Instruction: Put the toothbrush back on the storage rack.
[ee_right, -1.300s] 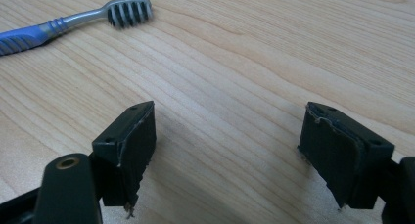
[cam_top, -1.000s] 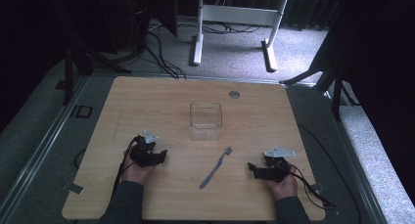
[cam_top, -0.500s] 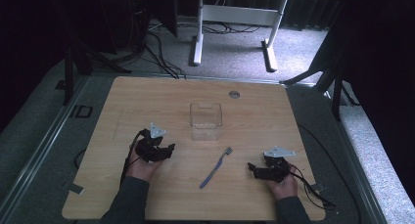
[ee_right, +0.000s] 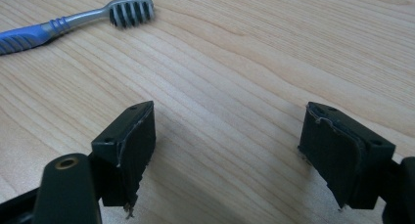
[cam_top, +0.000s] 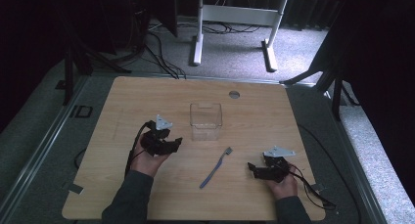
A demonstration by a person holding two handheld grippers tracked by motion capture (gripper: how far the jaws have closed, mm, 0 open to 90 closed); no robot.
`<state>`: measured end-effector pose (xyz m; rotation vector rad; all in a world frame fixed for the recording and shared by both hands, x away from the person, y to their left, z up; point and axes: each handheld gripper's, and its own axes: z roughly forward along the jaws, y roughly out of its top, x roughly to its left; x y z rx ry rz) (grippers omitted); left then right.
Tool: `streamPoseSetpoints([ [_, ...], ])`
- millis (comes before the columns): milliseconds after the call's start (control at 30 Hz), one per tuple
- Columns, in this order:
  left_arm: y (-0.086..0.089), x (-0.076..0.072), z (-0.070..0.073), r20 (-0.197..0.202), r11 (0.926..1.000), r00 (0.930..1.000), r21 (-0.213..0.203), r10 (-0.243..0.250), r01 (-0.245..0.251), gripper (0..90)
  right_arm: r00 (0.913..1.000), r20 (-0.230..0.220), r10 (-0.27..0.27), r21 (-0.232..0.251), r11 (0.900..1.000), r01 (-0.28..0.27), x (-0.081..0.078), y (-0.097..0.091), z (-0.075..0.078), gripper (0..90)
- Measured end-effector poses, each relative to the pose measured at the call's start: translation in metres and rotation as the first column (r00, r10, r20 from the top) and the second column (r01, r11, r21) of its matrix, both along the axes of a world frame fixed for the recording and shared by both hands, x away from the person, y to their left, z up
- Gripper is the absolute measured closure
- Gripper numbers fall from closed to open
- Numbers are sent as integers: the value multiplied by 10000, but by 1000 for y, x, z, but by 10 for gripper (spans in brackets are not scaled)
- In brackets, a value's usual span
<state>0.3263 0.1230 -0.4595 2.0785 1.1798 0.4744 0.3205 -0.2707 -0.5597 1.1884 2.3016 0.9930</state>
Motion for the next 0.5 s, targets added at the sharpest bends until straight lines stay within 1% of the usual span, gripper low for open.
streamPoseSetpoints([
  [67, -5, 1, 2, -63, 10000, 10000, -9, -66, 66, 453, 10000, 21, 12, -2, 10000, -12, 0, 0, 0, 206],
  [233, -19, 4, 6, -472, 9994, 9984, 129, -305, 311, 458, 10000, 12, 16, -5, 10000, -16, 0, 0, 0, 206],
  [333, -29, 5, 7, -636, 9981, 9967, 329, -498, 520, 459, 10000, 5, 13, -4, 10000, -13, 0, 0, 0, 206],
  [400, -36, 6, 6, -714, 9975, 9958, 365, -579, 606, 461, 10000, 9, 15, -17, 10000, -15, 0, 0, 0, 206],
  [433, -36, 6, 6, -714, 9975, 9958, 365, -579, 606, 463, 10000, 9, 15, -17, 10000, -15, 0, 0, 0, 206],
  [467, -43, 6, 6, -824, 9962, 9941, 459, -706, 746, 463, 10000, 6, 12, -13, 10000, -12, 0, 0, 0, 206],
  [500, -47, 5, 5, -896, 9951, 9929, 530, -784, 833, 465, 10000, 13, 14, -10, 10000, -14, 0, 0, 0, 206],
])
